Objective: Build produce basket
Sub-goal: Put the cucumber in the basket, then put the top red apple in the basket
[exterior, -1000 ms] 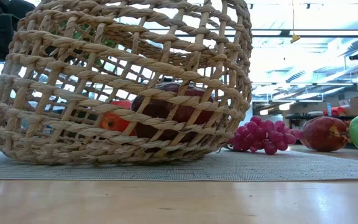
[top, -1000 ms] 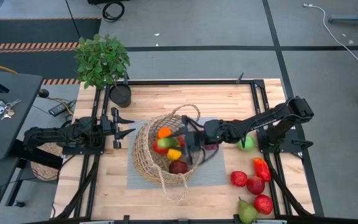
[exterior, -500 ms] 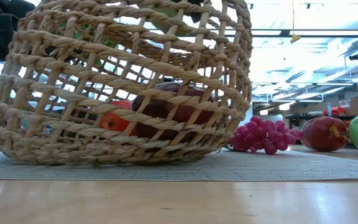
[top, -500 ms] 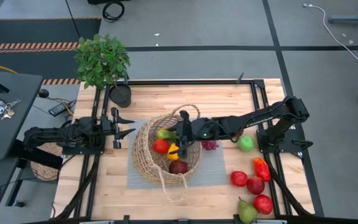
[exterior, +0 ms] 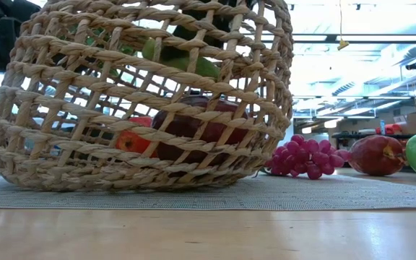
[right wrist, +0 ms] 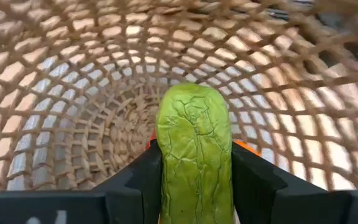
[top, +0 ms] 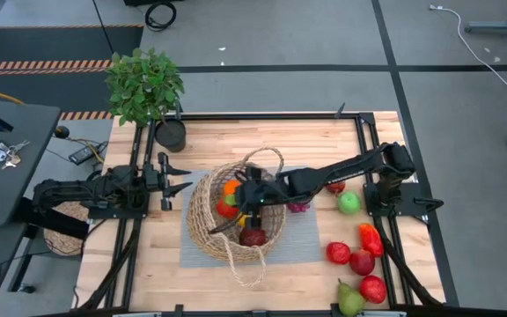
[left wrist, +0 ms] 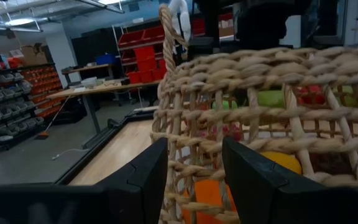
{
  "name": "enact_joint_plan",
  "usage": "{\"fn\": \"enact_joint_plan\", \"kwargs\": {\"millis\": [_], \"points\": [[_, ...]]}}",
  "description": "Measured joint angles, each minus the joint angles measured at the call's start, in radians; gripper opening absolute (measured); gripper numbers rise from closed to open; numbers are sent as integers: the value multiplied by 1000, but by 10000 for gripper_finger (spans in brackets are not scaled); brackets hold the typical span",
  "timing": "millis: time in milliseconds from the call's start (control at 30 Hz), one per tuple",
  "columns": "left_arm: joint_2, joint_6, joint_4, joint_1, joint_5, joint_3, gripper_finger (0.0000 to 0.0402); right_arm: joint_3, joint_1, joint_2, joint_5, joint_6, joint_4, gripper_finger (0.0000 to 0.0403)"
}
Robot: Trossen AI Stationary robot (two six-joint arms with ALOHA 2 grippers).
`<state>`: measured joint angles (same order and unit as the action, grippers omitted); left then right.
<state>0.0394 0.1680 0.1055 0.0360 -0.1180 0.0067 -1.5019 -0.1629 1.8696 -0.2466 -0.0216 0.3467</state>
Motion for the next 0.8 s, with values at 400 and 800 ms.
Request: {"fn": "enact_joint_plan", "kwargs": {"millis": [400,800], "points": [[0,0,-5,0,0,0,160,0,27,-34,7,11,97,246],[0,0,-5,0,0,0,160,1,-82,-307,3,-74,303,296]]}}
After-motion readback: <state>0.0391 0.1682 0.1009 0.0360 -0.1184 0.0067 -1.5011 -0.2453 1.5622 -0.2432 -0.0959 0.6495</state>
